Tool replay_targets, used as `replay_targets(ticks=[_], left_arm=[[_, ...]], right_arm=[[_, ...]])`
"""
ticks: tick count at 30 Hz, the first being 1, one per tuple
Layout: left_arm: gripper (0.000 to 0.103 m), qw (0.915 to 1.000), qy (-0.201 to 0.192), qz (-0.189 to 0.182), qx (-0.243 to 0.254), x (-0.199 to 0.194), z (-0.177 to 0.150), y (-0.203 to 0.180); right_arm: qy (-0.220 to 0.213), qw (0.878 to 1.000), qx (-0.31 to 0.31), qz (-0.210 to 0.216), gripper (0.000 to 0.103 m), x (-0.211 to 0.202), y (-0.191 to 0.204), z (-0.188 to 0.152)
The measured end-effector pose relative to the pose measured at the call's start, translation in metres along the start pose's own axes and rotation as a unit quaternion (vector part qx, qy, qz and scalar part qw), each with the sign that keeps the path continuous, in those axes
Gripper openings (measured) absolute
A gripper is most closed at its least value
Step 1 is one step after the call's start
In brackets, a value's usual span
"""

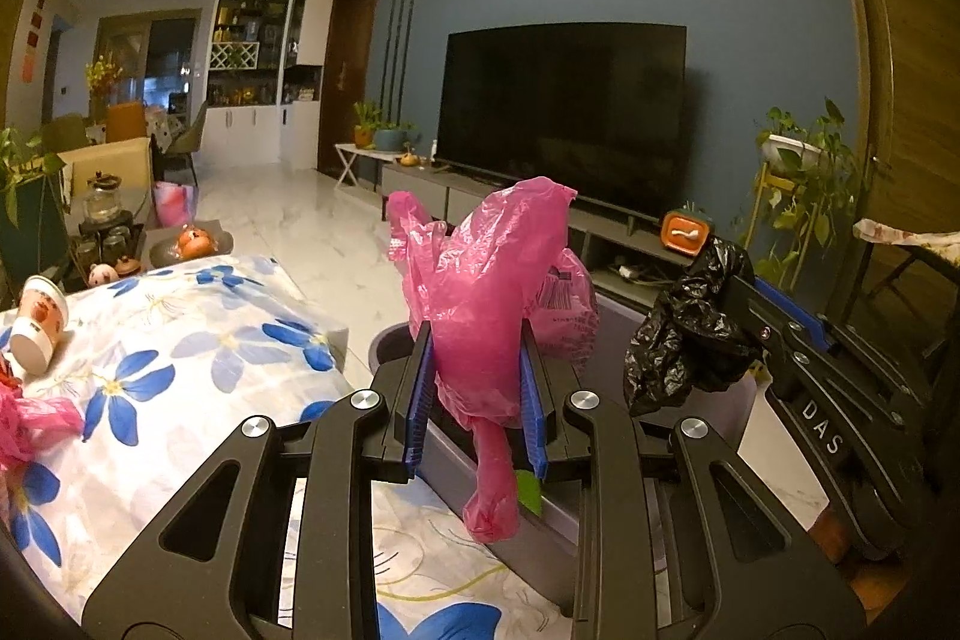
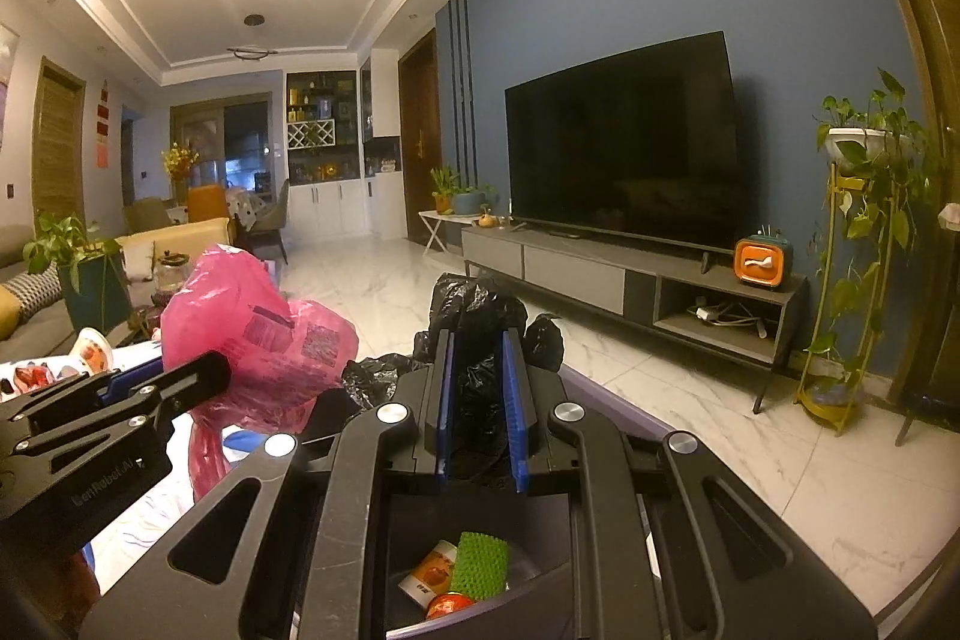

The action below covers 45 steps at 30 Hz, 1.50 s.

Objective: Collect trash
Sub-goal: 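Open both tools to drop the bags into the grey bin, then move both open tools back over the table toward the red cup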

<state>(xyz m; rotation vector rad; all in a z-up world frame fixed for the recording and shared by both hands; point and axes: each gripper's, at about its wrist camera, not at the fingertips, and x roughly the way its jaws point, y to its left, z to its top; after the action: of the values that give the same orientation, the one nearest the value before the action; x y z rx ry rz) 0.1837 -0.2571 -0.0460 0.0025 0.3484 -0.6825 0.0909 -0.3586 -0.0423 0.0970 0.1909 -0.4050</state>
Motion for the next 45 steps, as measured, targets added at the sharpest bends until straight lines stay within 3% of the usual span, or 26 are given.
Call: replay_targets(ticks=[13, 17, 23, 26, 29, 39, 45], left_arm=[[0.026, 0.9997, 0.012, -0.018, -0.012, 0.014, 0.002, 0.004], [0.037, 0.9993, 0.023, -0.024, -0.017, 0.018, 0.001, 0.009], [0.058, 0.9993, 0.021, -0.018, -0.024, 0.016, -0.003, 0.014], [0.065, 0.9995, 0.015, -0.010, -0.026, 0.009, -0.005, 0.016], [0.073, 0.9995, 0.008, 0.006, -0.030, -0.001, -0.006, 0.020], [0.087, 0.9941, -0.004, 0.101, -0.039, -0.051, -0.020, 0.052], [0.088, 0.9859, -0.011, 0.159, -0.053, -0.091, -0.029, 0.082]], right_arm=[[0.010, 1.000, 0.001, 0.007, 0.020, 0.011, -0.003, -0.001], [0.013, 1.000, 0.006, 0.006, 0.027, 0.014, -0.005, -0.003], [0.018, 1.000, 0.009, 0.005, 0.028, 0.013, -0.006, -0.007], [0.015, 1.000, 0.010, 0.004, 0.040, 0.012, -0.005, -0.007], [0.012, 1.000, 0.009, 0.005, 0.043, 0.009, -0.004, -0.008], [0.011, 1.000, 0.009, 0.026, 0.069, -0.009, 0.011, -0.013], [0.014, 0.999, 0.001, 0.049, 0.075, -0.020, 0.030, -0.014]])
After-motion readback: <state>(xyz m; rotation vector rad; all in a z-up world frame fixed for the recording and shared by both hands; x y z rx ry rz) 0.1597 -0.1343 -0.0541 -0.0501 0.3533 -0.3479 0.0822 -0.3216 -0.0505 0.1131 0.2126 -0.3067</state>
